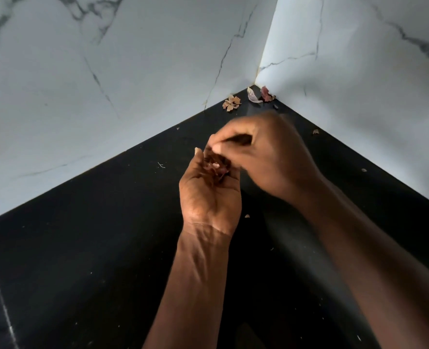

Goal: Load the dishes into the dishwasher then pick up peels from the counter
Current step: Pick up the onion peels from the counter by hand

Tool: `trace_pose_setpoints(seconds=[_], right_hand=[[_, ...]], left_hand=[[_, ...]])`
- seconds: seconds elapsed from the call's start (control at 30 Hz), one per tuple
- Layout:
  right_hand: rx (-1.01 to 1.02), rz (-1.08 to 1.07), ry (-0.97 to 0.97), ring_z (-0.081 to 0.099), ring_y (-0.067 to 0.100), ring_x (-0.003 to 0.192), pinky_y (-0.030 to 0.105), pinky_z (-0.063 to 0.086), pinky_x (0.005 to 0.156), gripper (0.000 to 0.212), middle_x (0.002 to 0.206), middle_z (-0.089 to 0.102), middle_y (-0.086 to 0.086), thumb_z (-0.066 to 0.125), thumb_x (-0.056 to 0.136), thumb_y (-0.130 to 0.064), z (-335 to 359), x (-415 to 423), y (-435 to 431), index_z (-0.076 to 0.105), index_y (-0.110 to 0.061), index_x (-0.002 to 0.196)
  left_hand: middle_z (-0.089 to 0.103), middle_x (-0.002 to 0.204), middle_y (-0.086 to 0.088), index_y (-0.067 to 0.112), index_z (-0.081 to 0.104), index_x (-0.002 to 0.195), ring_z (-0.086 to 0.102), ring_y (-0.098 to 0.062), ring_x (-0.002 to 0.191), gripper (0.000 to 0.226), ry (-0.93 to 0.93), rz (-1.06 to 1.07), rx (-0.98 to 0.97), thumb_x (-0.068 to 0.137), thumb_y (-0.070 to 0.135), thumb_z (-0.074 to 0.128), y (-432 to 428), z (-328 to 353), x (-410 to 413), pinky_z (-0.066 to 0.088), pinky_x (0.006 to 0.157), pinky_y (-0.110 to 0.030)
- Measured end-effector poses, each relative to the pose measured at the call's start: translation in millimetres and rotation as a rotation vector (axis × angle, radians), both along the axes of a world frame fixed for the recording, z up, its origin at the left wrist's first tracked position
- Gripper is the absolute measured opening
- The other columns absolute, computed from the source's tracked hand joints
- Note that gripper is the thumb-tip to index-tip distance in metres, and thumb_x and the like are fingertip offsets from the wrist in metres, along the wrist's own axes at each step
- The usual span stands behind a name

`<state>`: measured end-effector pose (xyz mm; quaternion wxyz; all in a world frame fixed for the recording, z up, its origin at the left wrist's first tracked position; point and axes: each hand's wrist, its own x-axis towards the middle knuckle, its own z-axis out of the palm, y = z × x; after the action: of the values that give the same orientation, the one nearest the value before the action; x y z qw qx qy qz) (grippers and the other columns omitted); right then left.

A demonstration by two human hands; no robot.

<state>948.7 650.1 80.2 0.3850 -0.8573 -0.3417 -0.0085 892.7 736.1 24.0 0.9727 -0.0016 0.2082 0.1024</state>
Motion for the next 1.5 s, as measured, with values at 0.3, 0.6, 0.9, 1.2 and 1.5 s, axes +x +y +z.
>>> trace_pose_setpoints(seconds=[0.3, 0.6, 0.9, 1.2, 1.5], right_hand=[[-0.437, -0.347, -0.202, 0.064, 0.036, 0.105, 0.040, 0.054, 0.089, 0.028, 0.109, 0.071, 0.015, 0.056, 0.089, 0.001, -53.6, 159.1, 17.4, 0.073, -0.009, 0.109], [0.014, -0.344, -0.170, 0.071, 0.005, 0.082, 0.019, 0.053, 0.089, 0.013, 0.084, 0.075, -0.009, 0.071, 0.087, -0.008, -22.0, 63.9, -8.0, 0.081, -0.014, 0.092], [0.129, -0.135, -0.031, 0.067, -0.007, 0.070, 0.021, 0.055, 0.080, 0.010, 0.073, 0.070, -0.019, 0.073, 0.088, -0.016, -11.1, 27.4, -3.6, 0.080, -0.016, 0.094], [-0.391, -0.177, -0.242, 0.064, 0.031, 0.099, 0.037, 0.051, 0.085, 0.024, 0.102, 0.070, 0.009, 0.057, 0.086, 0.001, -61.9, 152.9, 35.0, 0.071, -0.014, 0.099], [-0.298, -0.415, -0.157, 0.071, 0.022, 0.078, 0.036, 0.060, 0.081, 0.018, 0.081, 0.074, 0.005, 0.062, 0.079, -0.005, -52.1, 152.8, 0.6, 0.077, -0.012, 0.080]], left_hand=[[0.073, 0.096, -0.023, -0.008, 0.067, 0.111, 0.067, -0.033, 0.110, 0.033, -0.012, 0.034, -0.113, 0.106, 0.017, 0.046, 2.3, 3.2, 0.7, 0.046, 0.110, -0.045], [0.067, 0.121, -0.023, -0.005, 0.061, 0.127, 0.061, -0.032, 0.126, 0.038, 0.006, 0.011, 0.011, 0.105, 0.023, 0.047, 3.9, -2.7, 3.4, 0.044, 0.113, -0.043], [0.070, 0.109, -0.023, -0.008, 0.066, 0.115, 0.069, -0.033, 0.107, 0.035, 0.001, -0.018, -0.028, 0.105, 0.020, 0.047, 7.0, 0.0, 1.4, 0.048, 0.107, -0.043], [0.071, 0.107, -0.024, -0.010, 0.065, 0.116, 0.071, -0.034, 0.103, 0.036, 0.007, -0.015, -0.005, 0.105, 0.019, 0.047, 1.7, 2.9, 1.6, 0.048, 0.108, -0.045], [0.071, 0.108, -0.024, -0.009, 0.065, 0.114, 0.069, -0.034, 0.111, 0.035, 0.010, -0.009, 0.010, 0.105, 0.020, 0.048, 1.9, 4.6, 0.7, 0.047, 0.109, -0.045]])
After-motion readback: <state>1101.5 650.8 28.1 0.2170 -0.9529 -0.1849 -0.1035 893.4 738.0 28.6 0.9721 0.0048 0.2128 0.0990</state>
